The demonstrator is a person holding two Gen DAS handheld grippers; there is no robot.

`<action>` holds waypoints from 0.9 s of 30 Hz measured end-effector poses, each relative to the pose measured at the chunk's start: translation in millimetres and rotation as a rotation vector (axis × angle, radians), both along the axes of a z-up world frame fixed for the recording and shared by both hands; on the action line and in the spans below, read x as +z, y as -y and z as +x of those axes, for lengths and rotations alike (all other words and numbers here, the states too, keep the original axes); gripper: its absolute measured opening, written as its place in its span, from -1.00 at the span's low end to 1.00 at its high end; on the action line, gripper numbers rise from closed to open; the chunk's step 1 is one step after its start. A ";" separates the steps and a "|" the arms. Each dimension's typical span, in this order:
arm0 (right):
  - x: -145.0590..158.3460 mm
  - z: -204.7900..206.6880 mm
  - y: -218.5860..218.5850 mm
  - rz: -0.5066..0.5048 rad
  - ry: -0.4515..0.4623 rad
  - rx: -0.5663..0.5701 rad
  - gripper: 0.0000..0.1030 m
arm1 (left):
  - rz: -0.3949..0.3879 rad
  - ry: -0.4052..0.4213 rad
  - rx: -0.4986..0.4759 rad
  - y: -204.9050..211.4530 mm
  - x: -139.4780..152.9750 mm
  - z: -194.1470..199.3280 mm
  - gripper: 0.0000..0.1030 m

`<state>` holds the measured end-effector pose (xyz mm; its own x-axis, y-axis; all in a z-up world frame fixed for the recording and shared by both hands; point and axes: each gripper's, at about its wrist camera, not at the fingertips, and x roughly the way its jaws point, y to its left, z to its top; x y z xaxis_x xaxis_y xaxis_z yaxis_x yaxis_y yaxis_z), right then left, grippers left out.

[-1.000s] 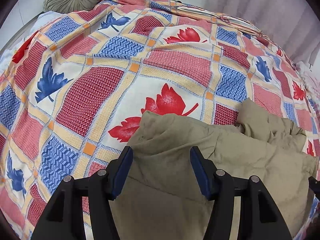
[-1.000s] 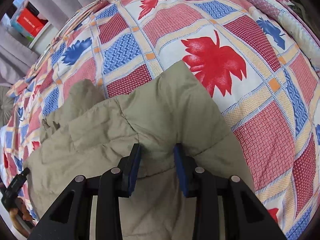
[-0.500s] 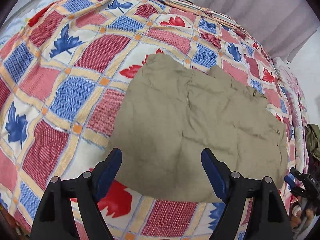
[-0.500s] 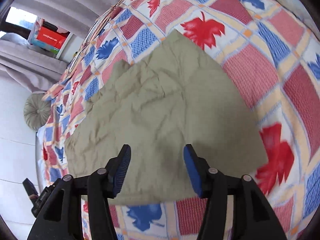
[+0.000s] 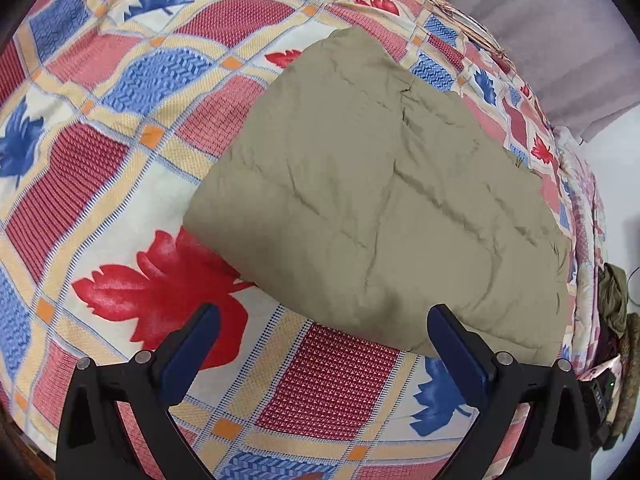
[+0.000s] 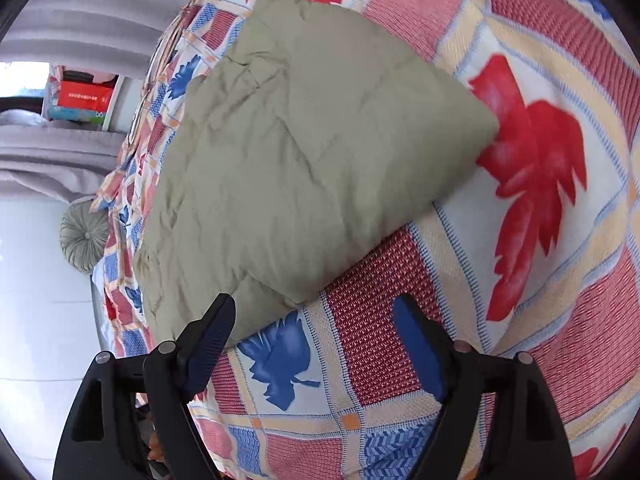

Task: Fold large clothes

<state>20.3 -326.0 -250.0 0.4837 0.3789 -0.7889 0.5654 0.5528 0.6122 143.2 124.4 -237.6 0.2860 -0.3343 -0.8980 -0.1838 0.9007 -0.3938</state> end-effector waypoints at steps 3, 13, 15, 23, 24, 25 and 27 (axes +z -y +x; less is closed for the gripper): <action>-12.3 -2.9 -1.9 0.048 0.010 -0.038 0.65 | -0.084 -0.040 0.029 -0.4 -23.4 -0.4 0.97; -48.5 14.4 1.1 0.220 0.078 -0.126 0.70 | -0.278 -0.005 0.111 3.8 -56.9 25.4 0.94; -54.7 22.6 1.2 0.258 0.100 -0.143 0.70 | -0.292 0.009 0.131 5.3 -59.0 37.8 0.94; -81.6 61.2 -7.4 0.364 0.145 -0.191 0.73 | -0.290 0.013 0.233 13.3 -76.5 75.4 0.89; -83.5 64.0 -7.6 0.371 0.150 -0.198 0.73 | -0.285 0.007 0.245 13.5 -77.4 77.7 0.78; -85.1 66.7 -8.1 0.377 0.155 -0.206 0.73 | -0.281 -0.001 0.245 13.2 -78.0 80.1 0.46; -85.4 68.9 -8.0 0.389 0.161 -0.212 0.73 | -0.310 -0.004 0.231 14.3 -76.6 86.0 -0.13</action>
